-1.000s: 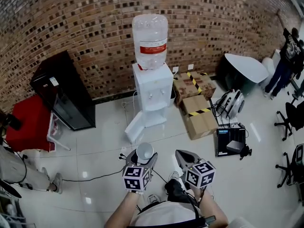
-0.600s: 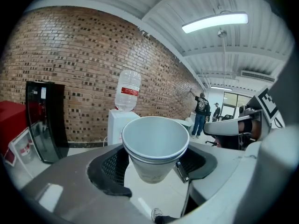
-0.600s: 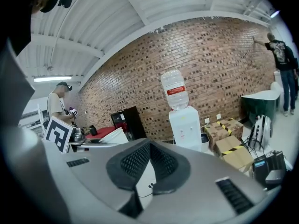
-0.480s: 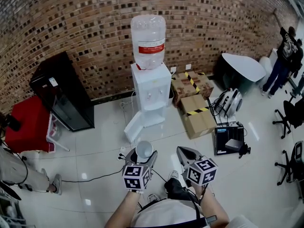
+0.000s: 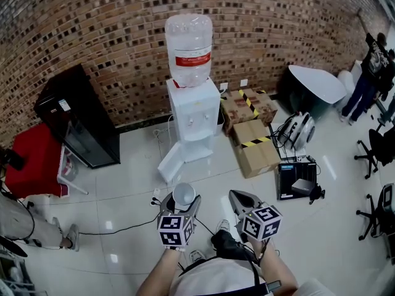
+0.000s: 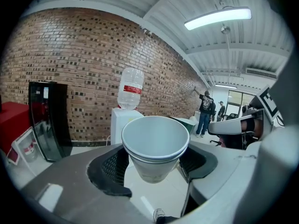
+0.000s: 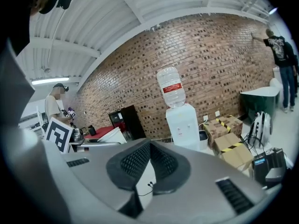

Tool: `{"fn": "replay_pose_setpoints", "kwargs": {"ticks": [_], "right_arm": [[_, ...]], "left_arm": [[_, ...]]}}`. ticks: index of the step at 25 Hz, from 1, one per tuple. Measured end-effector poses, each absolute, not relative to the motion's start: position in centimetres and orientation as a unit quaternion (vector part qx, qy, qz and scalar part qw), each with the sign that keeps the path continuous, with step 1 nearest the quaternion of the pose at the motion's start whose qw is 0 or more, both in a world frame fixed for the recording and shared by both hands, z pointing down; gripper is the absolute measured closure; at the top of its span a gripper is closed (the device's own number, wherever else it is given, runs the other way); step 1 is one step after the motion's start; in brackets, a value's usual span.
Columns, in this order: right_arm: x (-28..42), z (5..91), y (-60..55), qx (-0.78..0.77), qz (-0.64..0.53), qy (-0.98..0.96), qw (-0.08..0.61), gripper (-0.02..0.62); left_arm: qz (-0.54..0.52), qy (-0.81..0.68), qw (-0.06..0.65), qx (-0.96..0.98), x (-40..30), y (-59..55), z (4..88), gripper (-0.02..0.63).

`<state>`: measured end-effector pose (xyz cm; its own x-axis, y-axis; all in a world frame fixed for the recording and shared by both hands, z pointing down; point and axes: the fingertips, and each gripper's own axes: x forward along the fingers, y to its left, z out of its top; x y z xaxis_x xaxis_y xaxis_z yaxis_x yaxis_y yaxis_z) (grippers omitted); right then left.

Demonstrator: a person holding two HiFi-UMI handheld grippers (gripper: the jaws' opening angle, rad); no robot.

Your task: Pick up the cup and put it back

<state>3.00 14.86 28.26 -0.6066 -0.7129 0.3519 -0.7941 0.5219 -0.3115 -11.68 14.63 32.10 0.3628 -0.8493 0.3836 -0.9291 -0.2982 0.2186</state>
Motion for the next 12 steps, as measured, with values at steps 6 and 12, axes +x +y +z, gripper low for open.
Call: {"fn": "replay_pose_setpoints", "kwargs": {"ticks": [6, 12], "right_arm": [[5.0, 29.4, 12.4, 0.441, 0.237, -0.860, 0.096, 0.584], [7.7, 31.3, 8.6, 0.444, 0.250, -0.855, 0.099, 0.584]], "left_arm": [[0.114, -0.559, 0.215, 0.792, -11.0, 12.3, 33.5, 0.265], [0.129, -0.562, 0.216, 0.788, -9.4, 8.5, 34.9, 0.264]]}}
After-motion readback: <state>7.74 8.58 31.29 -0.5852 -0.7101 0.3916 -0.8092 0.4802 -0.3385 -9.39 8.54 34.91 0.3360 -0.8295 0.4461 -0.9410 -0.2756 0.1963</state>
